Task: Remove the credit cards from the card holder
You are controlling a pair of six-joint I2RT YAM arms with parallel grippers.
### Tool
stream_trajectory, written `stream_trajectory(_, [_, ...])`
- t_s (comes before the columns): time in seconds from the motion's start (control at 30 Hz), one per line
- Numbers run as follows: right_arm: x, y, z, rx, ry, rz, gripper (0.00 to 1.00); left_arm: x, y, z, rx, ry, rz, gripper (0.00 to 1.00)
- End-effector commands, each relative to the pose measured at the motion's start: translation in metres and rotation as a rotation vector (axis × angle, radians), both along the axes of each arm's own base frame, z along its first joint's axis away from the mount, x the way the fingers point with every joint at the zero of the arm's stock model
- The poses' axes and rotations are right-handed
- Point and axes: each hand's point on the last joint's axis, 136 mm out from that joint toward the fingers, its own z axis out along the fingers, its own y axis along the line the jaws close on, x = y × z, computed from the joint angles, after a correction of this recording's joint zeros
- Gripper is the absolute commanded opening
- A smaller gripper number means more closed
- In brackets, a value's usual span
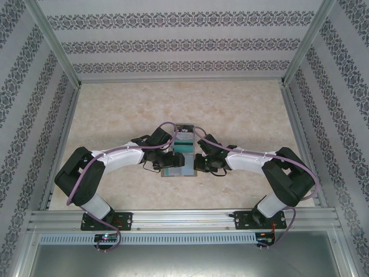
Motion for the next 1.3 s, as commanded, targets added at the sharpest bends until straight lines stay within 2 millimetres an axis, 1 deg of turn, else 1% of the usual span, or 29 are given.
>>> stream_trajectory(0.0, [-0.005,-0.005,-0.014,-0.049,0.036,-0.009,0.00,0.004,-0.018,0.025,-0.081,-0.066,-0.053,0.82])
stream_trajectory(0.13, [-0.004,-0.006,-0.013,-0.051,0.032,-0.009,0.00,0.004,-0.021,0.028,-0.094,-0.070,-0.064,0.83])
stream_trajectory(0.33, [-0.003,-0.005,-0.012,-0.051,0.029,-0.008,0.00,0.004,-0.019,0.027,-0.076,-0.066,-0.066,0.99])
stream_trajectory(0.47, [-0.003,-0.005,-0.013,-0.052,0.029,-0.008,0.00,0.003,-0.016,0.025,-0.057,-0.063,-0.065,1.00])
stream_trajectory(0.73, [-0.002,-0.004,-0.013,-0.051,0.032,-0.006,0.01,0.003,-0.016,0.029,-0.059,-0.070,-0.078,1.00])
stream_trajectory(0.93, [-0.001,-0.005,-0.010,-0.056,0.023,-0.005,0.01,0.003,-0.010,0.025,-0.023,-0.075,-0.068,1.00])
stream_trajectory(1.03, [0.002,-0.003,-0.002,-0.048,0.002,-0.004,0.01,0.005,0.001,0.023,0.020,-0.087,-0.049,1.00])
stream_trajectory(1.13, [0.007,-0.002,0.009,-0.037,-0.030,-0.005,0.02,0.008,0.014,0.022,0.055,-0.095,-0.024,0.96])
stream_trajectory(1.23, [0.012,0.002,0.022,-0.014,-0.066,-0.005,0.05,0.009,0.024,0.020,0.074,-0.098,-0.014,0.87])
stream_trajectory(1.27, [0.014,0.004,0.028,-0.007,-0.083,-0.005,0.06,0.010,0.027,0.019,0.084,-0.098,-0.012,0.82])
